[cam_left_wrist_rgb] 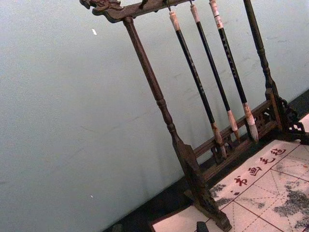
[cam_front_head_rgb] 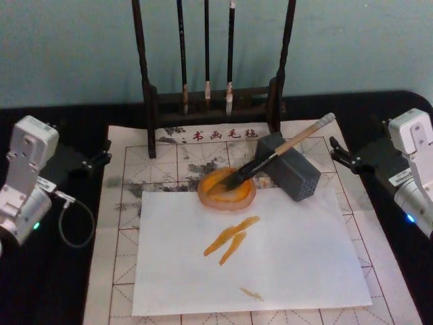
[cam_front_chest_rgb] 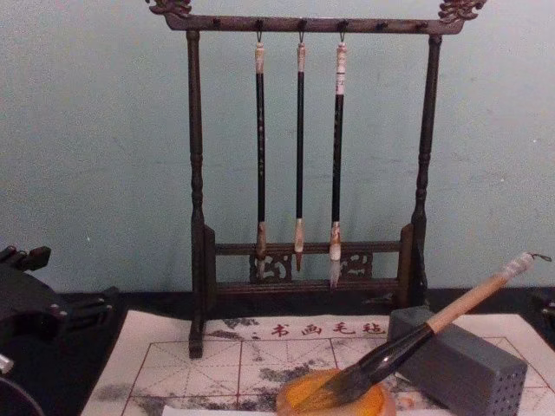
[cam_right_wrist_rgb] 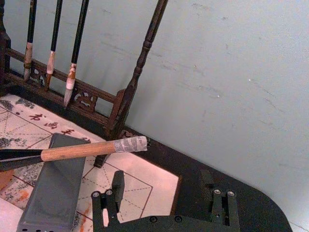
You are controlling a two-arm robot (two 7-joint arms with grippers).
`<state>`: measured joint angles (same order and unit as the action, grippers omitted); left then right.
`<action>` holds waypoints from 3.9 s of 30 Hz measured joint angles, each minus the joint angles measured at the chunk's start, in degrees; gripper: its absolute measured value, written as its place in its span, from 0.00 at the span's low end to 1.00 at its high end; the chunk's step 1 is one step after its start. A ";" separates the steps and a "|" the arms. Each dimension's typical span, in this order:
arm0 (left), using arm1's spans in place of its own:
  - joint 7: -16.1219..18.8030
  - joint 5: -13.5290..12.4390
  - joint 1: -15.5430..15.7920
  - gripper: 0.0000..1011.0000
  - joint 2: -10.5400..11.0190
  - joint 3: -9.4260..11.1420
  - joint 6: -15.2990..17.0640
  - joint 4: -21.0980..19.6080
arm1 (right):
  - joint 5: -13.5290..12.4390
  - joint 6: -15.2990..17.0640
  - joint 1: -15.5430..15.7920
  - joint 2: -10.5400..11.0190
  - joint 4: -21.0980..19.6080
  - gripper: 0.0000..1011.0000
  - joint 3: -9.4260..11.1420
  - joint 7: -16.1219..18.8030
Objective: Pick up the brush from the inkstone, write on the paper, then place the brush back to its original position.
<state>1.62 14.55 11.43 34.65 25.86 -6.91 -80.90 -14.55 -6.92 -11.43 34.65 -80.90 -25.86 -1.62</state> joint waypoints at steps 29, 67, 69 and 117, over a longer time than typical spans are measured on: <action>0.00 0.00 0.00 0.99 0.00 0.00 0.00 0.00 | 0.00 0.01 0.00 0.00 0.00 0.99 0.00 0.00; 0.00 0.00 0.00 0.99 0.00 0.00 0.00 0.00 | -23.73 12.06 4.48 -3.53 -3.42 0.99 10.53 16.14; 0.00 0.00 0.00 0.99 0.00 0.00 0.00 0.00 | -24.79 13.03 4.51 -3.93 -3.57 0.99 10.82 17.03; 0.00 0.00 0.00 0.99 0.00 0.00 0.00 0.00 | -49.60 23.51 -3.41 -14.04 7.04 0.99 11.44 17.05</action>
<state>1.62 14.55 11.43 34.65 25.86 -6.90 -80.90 -64.15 16.59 -14.84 20.61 -73.86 -14.43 15.43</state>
